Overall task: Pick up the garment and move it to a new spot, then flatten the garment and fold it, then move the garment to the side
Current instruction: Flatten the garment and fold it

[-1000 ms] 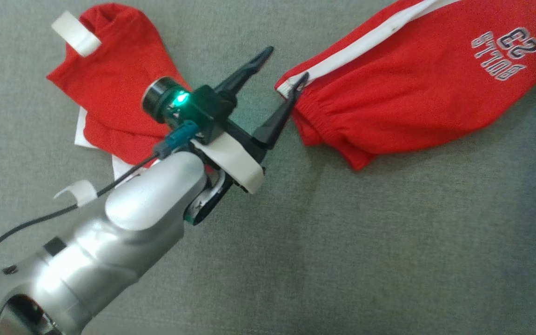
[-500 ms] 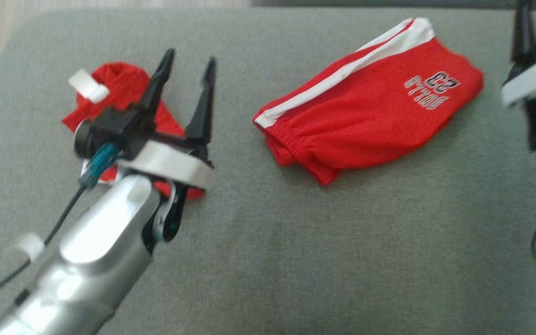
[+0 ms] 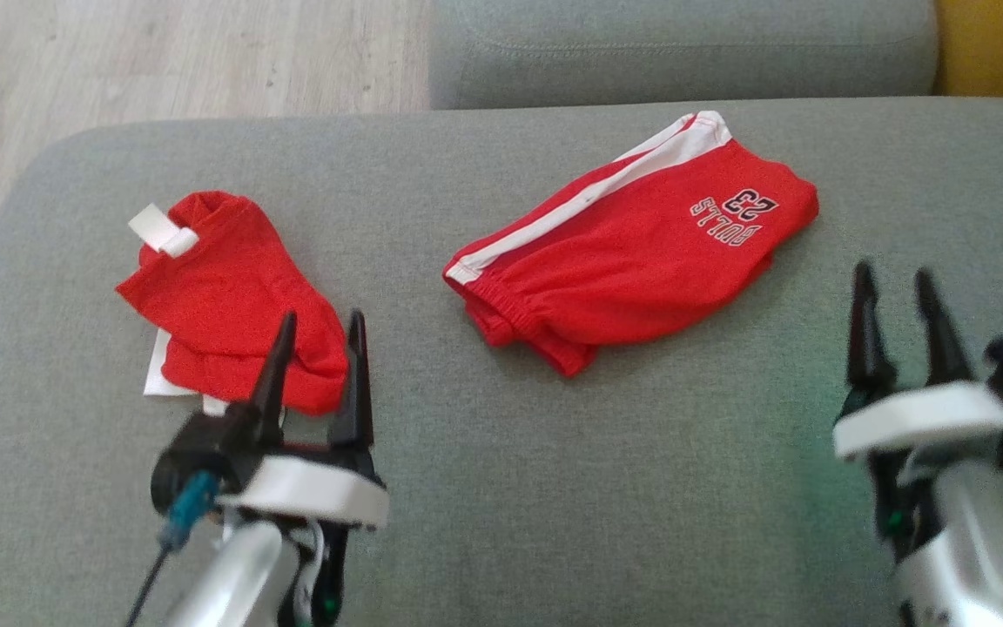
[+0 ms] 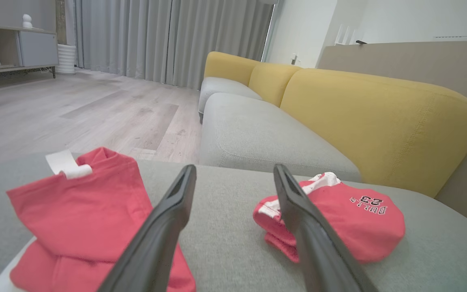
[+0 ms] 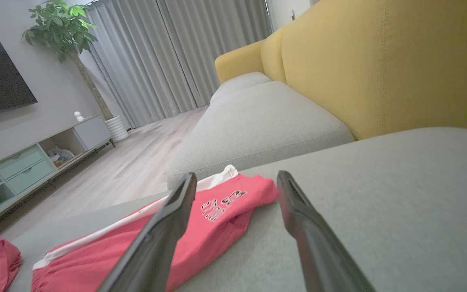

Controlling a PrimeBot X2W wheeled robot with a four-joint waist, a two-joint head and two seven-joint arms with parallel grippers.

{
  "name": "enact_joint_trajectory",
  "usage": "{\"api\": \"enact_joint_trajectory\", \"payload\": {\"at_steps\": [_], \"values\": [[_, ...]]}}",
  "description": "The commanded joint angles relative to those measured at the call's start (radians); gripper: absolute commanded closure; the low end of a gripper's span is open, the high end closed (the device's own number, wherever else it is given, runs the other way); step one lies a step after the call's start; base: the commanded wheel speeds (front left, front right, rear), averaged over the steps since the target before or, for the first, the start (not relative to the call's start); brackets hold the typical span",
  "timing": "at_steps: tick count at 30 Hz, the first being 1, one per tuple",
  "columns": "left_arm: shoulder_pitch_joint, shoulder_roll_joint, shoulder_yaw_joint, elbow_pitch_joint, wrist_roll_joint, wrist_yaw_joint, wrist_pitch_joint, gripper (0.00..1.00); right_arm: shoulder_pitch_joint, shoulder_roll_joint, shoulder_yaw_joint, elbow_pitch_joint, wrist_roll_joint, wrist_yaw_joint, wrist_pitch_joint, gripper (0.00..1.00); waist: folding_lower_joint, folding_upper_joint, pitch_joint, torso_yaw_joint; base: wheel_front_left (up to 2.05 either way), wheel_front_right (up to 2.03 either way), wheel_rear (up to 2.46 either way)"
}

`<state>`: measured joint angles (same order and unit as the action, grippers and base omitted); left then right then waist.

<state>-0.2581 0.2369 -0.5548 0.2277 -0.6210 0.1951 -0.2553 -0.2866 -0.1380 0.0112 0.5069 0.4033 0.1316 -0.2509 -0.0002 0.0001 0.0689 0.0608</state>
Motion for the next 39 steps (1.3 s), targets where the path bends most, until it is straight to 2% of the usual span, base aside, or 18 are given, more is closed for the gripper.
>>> {"api": "enact_joint_trajectory", "payload": {"at_steps": [1,6,11,16,21,26,31,38,39], "values": [[-0.018,0.002,0.053,-0.034,0.016,-0.005,-0.006,0.0,-0.005,0.015,0.008,-0.048,-0.018,-0.001,-0.011,0.0,0.0002,-0.0001,-0.005,-0.005,0.0,0.0,0.0],[0.06,-0.051,0.125,-0.036,0.066,-0.037,-0.006,0.0,0.097,0.07,-0.035,-0.125,-0.068,-0.001,-0.002,0.0,0.0002,-0.0001,-0.007,-0.008,0.0,0.0,0.0],[0.076,-0.084,0.174,-0.021,0.109,-0.076,-0.006,0.0,0.13,0.085,-0.047,-0.178,-0.092,-0.001,0.021,0.0,0.0002,-0.0001,0.005,-0.007,0.0,0.0,0.0],[0.055,-0.105,0.189,0.0,0.145,-0.116,-0.006,0.0,0.105,0.087,-0.054,-0.212,-0.118,-0.001,0.053,0.0,0.0002,-0.0001,0.035,0.0,0.0,0.0,0.0],[0.028,-0.123,0.2,0.014,0.172,-0.143,-0.006,0.0,0.012,0.087,-0.099,-0.212,-0.165,-0.001,0.121,0.0,0.0002,-0.0001,0.085,0.017,0.0,0.0,0.0],[0.0,-0.138,0.207,0.026,0.188,-0.165,-0.006,0.0,-0.133,0.087,-0.183,-0.158,-0.25,-0.001,0.217,0.0,0.0002,-0.0001,0.145,0.045,0.0,0.0,0.0],[-0.034,-0.158,0.199,0.034,0.202,-0.186,-0.006,0.0,-0.282,0.083,-0.275,-0.049,-0.305,-0.001,0.319,0.0,0.0002,-0.0001,0.206,0.087,0.0,0.0,0.0],[-0.078,-0.176,0.189,0.045,0.211,-0.208,-0.006,0.0,-0.448,0.031,-0.377,0.154,-0.379,-0.001,0.412,0.0,0.0002,-0.0001,0.269,0.144,0.0,0.0,0.0],[-0.078,-0.176,0.189,0.045,0.211,-0.208,-0.006,0.0,-0.448,0.031,-0.377,0.154,-0.379,-0.001,0.412,0.0,0.0002,-0.0001,0.269,0.144,0.0,0.0,0.0]]}}
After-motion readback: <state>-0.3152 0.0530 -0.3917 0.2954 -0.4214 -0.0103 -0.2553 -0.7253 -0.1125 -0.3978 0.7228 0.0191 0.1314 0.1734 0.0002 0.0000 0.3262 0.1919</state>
